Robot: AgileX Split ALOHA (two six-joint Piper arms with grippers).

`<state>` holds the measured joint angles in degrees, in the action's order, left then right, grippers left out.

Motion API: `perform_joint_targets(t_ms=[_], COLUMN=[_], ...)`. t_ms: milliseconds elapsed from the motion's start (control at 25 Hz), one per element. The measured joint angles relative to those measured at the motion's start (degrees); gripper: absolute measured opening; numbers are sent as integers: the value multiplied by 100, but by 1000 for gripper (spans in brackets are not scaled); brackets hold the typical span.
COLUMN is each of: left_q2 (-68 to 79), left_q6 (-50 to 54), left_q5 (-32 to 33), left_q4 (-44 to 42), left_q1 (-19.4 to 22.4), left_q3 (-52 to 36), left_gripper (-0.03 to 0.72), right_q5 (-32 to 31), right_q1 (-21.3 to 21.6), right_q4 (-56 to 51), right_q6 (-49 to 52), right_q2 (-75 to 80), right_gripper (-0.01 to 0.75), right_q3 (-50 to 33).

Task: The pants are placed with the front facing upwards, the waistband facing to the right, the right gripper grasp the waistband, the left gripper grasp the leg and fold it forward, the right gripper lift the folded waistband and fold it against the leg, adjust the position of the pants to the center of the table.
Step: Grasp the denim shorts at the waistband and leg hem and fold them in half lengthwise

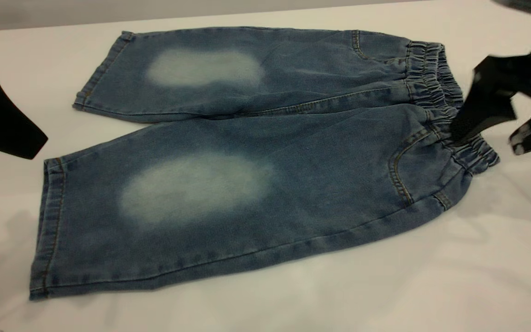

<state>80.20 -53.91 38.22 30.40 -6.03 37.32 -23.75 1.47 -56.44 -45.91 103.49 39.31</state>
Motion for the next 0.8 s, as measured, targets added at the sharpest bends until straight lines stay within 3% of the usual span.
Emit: perform_joint_targets(t_ms=[240, 360, 800], left_q2=[0, 0, 261], left_q6=[7, -30, -288], left_q5=[-6, -39, -137], left_q4=[175, 189, 325], left_q1=[0, 0, 0], left_q3=[0, 0, 0], left_gripper=[494, 494, 494], right_q5=[-859, -944, -1070], right_q1=[843, 1078, 1176], right_q4=[-935, -1408, -2294], right_q6=[-870, -1258, -2154], right_q2=[0, 119, 1329], right_gripper=[587, 587, 587], right_q3=[0, 0, 196])
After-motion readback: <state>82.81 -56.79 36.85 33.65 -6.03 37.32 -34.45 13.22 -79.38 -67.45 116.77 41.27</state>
